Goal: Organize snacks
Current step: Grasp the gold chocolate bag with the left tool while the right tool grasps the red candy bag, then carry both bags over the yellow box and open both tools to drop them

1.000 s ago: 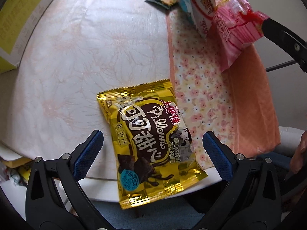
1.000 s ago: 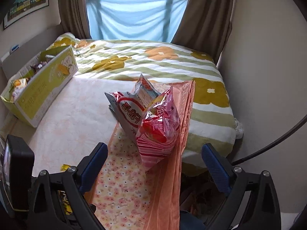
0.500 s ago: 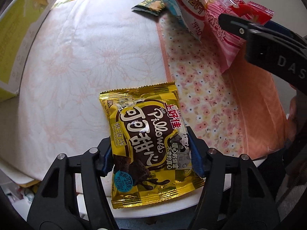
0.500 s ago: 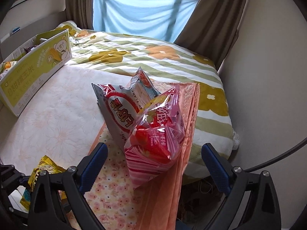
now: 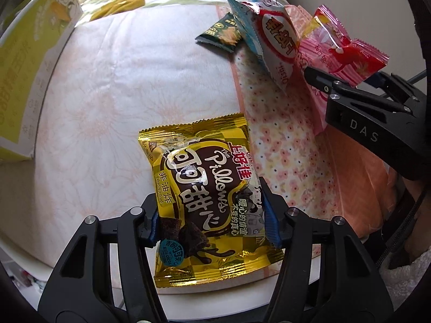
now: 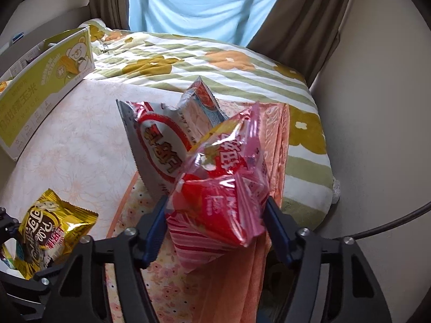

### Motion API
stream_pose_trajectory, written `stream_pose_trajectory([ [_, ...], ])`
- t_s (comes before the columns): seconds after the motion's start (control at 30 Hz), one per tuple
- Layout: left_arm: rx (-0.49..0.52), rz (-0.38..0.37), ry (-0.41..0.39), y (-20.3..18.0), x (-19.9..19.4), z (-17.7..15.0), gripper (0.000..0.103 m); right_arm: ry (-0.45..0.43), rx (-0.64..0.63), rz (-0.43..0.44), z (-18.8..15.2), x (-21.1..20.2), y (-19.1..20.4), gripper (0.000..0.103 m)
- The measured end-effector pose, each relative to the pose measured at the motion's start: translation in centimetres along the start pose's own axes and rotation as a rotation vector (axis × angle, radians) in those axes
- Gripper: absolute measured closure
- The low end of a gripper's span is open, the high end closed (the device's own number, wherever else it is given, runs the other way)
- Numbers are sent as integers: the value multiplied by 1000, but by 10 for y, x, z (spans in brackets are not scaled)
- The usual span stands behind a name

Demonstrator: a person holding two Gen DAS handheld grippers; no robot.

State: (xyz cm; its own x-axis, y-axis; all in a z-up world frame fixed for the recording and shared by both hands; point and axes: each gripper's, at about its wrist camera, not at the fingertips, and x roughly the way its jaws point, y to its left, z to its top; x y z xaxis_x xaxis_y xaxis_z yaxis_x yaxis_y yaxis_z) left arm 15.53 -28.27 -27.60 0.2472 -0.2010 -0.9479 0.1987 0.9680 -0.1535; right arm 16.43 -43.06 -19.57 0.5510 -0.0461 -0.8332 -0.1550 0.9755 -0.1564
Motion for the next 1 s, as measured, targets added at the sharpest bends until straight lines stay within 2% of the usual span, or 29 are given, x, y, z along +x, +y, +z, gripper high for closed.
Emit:
stream_pose_trajectory([
  [0.2,-17,5,-11,7,-14,-5,48,1,41,13,1,-4,-2,52],
  [0.43,-43,13,-55,6,-34,-7,48,-36,116,70,0,-35,-10,55],
  [0.63,-75,14,-139,14,-76,-9,48,-98,115,107,5,-77,-2,56],
  [0.73,-101,15,-206,21,-105,-6,48,-136,97,139,12,-101,4,57],
  [1.0,-171,41,-382,65,-179,13,48,-238,-16,238,56,-145,43,57],
])
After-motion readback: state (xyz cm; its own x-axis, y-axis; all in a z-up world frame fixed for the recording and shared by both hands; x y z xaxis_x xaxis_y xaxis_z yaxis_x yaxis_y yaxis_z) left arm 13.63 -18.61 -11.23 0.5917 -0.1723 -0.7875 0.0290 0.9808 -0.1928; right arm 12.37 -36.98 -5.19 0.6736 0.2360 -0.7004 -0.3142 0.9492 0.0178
